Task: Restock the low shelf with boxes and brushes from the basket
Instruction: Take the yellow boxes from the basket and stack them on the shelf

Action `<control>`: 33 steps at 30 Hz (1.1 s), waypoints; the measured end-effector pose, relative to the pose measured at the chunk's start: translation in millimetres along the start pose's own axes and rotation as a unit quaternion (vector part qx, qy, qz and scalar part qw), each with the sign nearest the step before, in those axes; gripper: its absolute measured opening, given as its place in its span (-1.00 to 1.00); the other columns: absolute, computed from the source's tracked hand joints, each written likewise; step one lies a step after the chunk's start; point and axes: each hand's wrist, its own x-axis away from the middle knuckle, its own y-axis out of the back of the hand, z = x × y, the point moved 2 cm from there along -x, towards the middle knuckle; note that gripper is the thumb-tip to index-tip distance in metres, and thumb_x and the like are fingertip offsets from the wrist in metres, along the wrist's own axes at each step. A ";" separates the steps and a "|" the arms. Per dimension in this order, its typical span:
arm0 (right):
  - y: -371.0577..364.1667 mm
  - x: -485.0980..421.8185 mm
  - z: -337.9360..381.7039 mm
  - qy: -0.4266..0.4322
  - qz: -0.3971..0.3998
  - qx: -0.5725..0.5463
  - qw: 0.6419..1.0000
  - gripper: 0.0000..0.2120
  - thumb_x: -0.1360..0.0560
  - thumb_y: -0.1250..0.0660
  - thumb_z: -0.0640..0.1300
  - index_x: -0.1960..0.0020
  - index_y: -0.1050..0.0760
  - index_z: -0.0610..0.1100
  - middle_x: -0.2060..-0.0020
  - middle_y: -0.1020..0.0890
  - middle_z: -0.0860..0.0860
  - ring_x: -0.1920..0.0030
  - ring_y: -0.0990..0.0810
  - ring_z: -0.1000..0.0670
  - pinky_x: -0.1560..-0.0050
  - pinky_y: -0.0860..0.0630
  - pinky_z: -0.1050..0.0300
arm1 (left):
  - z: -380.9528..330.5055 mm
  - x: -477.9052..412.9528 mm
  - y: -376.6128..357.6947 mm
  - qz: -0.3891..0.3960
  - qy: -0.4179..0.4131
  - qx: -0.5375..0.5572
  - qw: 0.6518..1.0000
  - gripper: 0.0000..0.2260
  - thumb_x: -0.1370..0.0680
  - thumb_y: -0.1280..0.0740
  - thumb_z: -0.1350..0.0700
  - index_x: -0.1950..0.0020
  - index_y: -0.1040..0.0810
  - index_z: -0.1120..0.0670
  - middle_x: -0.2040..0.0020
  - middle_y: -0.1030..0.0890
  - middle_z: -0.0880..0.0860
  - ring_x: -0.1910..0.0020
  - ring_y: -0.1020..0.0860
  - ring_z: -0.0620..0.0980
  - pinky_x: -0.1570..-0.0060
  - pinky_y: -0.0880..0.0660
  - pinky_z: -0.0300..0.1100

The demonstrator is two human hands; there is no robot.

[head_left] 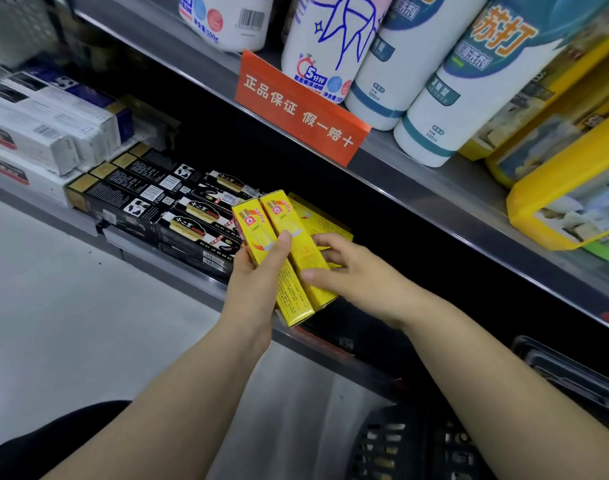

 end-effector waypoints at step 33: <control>9.4 -29.2 9.7 0.033 -0.041 0.106 0.993 -0.69 -0.54 -0.25 0.03 -0.25 -0.46 -0.03 -0.11 -0.53 0.16 -0.14 -0.49 0.19 0.00 -0.36 0.55 | -1.3 -7.3 0.6 -0.080 -0.044 -0.031 0.995 -0.73 -0.48 -0.39 -0.05 -0.04 -0.41 0.03 0.10 -0.51 -0.02 0.10 -0.55 -0.07 -0.02 -0.56 -0.13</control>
